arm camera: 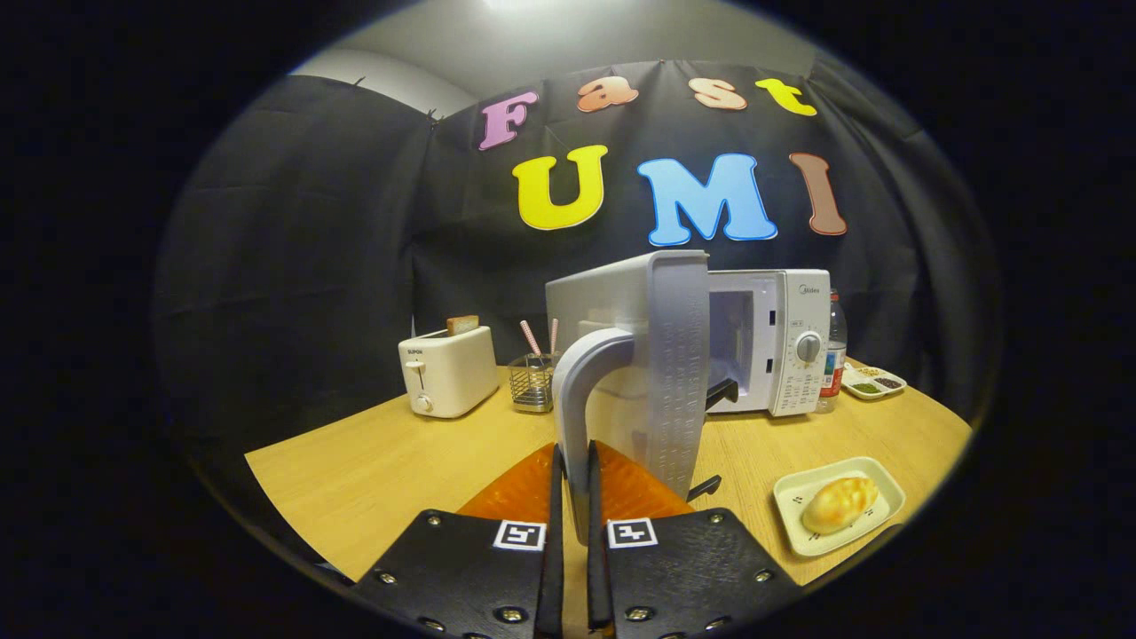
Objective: Open the microwave, put the food inside, and close the microwave door.
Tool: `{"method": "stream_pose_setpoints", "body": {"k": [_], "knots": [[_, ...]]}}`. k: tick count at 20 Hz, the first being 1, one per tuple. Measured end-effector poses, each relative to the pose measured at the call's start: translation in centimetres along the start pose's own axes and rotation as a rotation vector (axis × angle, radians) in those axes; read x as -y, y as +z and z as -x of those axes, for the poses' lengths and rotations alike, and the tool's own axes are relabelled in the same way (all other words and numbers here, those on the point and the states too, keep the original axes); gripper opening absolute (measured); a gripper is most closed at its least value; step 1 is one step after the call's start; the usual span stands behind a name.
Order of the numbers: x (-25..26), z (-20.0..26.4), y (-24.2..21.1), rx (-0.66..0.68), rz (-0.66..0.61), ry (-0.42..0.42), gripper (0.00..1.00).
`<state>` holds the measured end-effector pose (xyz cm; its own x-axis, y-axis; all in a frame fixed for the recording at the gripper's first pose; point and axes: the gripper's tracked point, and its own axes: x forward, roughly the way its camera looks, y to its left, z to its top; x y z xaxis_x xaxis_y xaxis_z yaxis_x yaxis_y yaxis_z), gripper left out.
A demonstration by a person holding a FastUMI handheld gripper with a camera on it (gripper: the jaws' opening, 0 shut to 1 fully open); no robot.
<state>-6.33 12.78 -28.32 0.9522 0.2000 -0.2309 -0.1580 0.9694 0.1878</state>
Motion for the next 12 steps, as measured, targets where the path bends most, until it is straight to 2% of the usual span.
{"method": "stream_pose_setpoints", "body": {"k": [6, 10, 12], "knots": [[-6.0, 0.7, -0.3, 0.045, 0.064, 0.012, 0.11], [-8.3, 2.8, 0.9, 0.095, 0.101, 0.072, 0.11], [-8.5, 3.6, 0.7, 0.094, 0.101, 0.133, 0.11]]}}
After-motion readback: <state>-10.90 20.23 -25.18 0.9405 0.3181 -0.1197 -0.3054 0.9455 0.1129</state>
